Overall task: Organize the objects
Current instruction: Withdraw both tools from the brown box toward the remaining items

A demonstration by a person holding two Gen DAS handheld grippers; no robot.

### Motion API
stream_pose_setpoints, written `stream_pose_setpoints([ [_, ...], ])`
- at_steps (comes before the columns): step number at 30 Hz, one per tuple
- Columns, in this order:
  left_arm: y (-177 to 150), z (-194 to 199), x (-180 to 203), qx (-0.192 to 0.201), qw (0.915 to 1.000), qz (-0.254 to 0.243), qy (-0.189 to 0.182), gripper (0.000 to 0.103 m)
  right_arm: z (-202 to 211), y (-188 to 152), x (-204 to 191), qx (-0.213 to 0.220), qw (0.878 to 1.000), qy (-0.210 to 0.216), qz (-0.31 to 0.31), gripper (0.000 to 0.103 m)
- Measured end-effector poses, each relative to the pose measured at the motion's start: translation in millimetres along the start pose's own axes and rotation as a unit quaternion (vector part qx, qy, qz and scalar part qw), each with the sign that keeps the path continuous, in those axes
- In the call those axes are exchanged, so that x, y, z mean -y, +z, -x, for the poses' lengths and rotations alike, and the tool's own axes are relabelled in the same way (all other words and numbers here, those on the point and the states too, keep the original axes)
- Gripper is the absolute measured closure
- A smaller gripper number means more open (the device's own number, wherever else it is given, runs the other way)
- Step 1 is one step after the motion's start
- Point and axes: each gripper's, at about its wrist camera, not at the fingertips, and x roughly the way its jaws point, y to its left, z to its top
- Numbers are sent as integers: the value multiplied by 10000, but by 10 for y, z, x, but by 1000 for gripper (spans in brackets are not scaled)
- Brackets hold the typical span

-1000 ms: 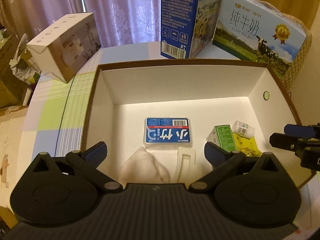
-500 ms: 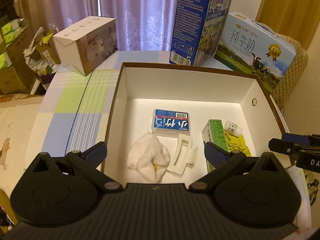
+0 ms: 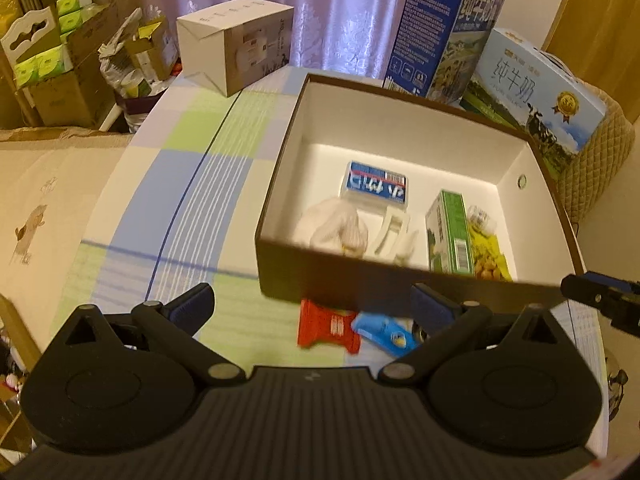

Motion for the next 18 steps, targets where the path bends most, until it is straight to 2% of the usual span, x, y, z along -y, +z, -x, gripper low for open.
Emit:
stream_pose_setpoints([
  [5,-249,127,8,-50,10000,4,11,1,142,-176,-27,26,10000,33,72,54],
  [9,-460,192,45,-164,9998,-47,85,1,230,-359,-18,-88,9998,115,103,54],
  [18,-823,282,104,-403,9990,190,73,1,378,-718,43,-367,9988,212,261,54],
])
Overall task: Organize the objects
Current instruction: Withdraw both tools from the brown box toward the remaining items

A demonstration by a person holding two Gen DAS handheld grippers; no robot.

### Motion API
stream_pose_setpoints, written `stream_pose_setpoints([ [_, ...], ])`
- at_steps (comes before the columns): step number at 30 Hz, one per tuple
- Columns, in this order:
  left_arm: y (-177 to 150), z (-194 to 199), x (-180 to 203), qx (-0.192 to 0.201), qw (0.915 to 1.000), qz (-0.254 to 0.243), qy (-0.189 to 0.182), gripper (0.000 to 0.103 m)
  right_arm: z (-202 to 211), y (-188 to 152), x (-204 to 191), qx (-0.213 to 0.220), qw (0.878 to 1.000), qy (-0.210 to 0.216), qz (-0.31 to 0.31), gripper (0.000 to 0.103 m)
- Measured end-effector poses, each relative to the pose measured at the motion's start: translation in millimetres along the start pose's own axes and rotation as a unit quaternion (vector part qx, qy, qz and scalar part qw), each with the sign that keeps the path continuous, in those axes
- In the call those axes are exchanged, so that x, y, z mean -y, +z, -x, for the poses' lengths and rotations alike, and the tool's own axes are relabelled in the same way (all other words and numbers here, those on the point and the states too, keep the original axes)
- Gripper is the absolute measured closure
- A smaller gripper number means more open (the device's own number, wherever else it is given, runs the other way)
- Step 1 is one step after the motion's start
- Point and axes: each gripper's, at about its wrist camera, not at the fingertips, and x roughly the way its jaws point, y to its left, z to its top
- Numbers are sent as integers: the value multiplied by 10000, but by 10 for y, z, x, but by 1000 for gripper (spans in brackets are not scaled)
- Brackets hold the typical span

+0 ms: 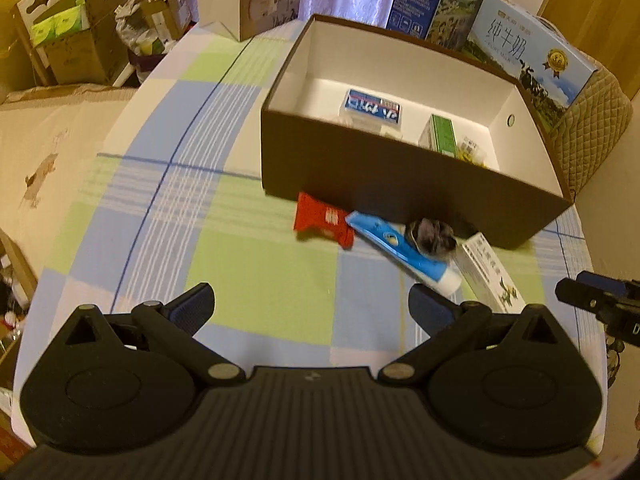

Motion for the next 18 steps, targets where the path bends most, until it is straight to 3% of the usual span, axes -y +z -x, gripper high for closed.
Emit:
stream_pose_setpoints([
  [18,-490,-48,-41,-224,9989,241,322,3,-228,-381,158,-551,9982,2,232,54],
])
